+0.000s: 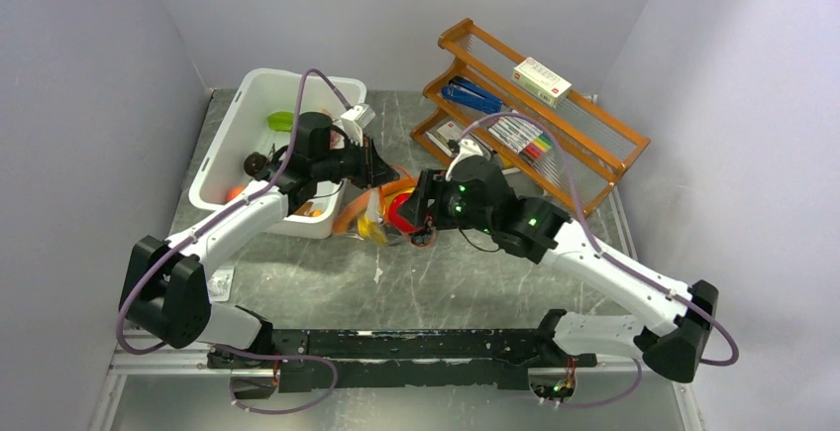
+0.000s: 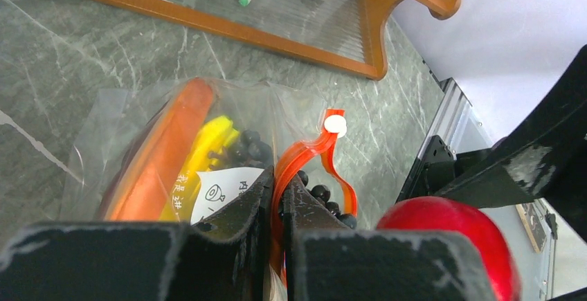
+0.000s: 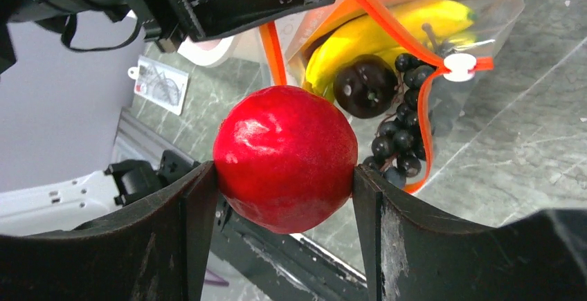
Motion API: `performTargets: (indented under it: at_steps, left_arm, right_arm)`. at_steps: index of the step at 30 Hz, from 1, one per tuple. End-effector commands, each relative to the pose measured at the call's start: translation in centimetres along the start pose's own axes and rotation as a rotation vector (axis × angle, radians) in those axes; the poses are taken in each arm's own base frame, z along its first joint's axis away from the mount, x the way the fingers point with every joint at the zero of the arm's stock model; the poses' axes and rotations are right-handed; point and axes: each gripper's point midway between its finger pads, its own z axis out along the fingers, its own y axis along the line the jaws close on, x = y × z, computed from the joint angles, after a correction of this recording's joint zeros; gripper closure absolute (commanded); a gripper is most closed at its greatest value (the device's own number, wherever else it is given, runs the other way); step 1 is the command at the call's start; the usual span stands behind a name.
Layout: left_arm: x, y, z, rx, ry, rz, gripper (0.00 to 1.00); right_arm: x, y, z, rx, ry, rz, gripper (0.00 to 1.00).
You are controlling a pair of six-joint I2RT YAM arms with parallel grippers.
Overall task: Place the food in the zip-top bag and seal the zipper
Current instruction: Place the fake fruit in the zipper food storage bag.
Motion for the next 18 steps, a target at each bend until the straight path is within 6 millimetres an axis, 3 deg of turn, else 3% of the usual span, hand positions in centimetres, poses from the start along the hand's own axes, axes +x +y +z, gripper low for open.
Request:
performTargets:
  at_steps: [1,9,14,18]
  left_arm:
    - [-1.7,-1.3,-0.7,0.049,-0.032,0.046,0.93]
    - [-1.5,-1.7,-1.0,0.065,-0.025,0.045,0.93]
    - [-1.5,-1.9,-0.9,0.079,-0.02,0.046,0.93]
    - [-1.4,-1.8,-0.9,0.079,-0.018,0.083,0.93]
  right_arm:
    - [-2.3,0.2,1.6,0.069,-0.145,0.014,0.66]
    - [-1.9,-1.4,4.0,0.139,-0.169,0.004,0.61]
    - [-0.8,-1.8,4.7,0.15,-0.124,-0.017,0.41]
    - [-1.8,-1.5,3.6,0.122,-0.16,-0.11,0.25]
